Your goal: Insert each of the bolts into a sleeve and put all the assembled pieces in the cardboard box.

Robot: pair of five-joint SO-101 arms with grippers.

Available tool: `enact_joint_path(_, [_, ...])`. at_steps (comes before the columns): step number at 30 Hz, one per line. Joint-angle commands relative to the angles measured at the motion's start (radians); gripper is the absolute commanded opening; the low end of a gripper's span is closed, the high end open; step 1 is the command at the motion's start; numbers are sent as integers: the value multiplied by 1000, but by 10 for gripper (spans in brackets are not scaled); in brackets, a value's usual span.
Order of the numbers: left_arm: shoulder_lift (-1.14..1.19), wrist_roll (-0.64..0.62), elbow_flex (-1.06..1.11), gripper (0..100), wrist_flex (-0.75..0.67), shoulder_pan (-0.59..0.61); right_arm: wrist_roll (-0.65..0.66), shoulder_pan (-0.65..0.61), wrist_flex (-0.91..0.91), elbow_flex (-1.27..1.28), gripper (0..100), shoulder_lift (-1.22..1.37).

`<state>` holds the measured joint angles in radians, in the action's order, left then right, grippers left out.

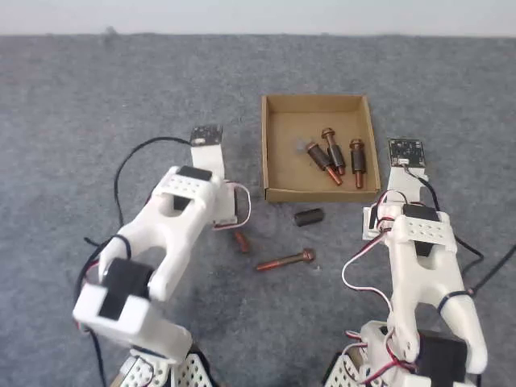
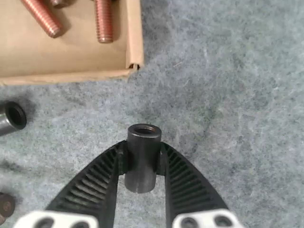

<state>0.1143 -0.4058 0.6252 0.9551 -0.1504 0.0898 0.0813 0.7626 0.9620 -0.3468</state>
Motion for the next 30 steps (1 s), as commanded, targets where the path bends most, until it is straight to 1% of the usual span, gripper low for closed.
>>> enact_joint_path(1, [29, -18, -131, 12, -17, 0, -9, 8, -7, -5, 6, -50])
enact_joint_path(5, [-21, -17, -166, 11, 35, 0, -9, 8, -7, -5, 6, -50])
enact_joint_path(13, [-184, -21, -47, 13, 37, -89, -9, 8, -12, -5, 6, -50])
enact_joint_path(16, [-209, -100, -38, 14, 26, -60, -9, 8, -10, -5, 6, -50])
enact_joint_path(18, [-209, -137, -38, 44, 25, -29, -9, 8, -8, -5, 6, -50])
enact_joint_path(21, [-195, -157, -25, 148, 25, -8, -9, 8, -10, -5, 6, -50])
enact_joint_path(23, [-172, -178, -15, 205, 26, -14, -9, 8, -10, -5, 6, -50])
enact_joint_path(25, [-146, -180, -12, 221, 26, -18, -9, 8, -10, -5, 6, -50])
enact_joint_path(30, [-44, -178, -45, 220, 23, -15, -9, 8, -8, -5, 6, -50])
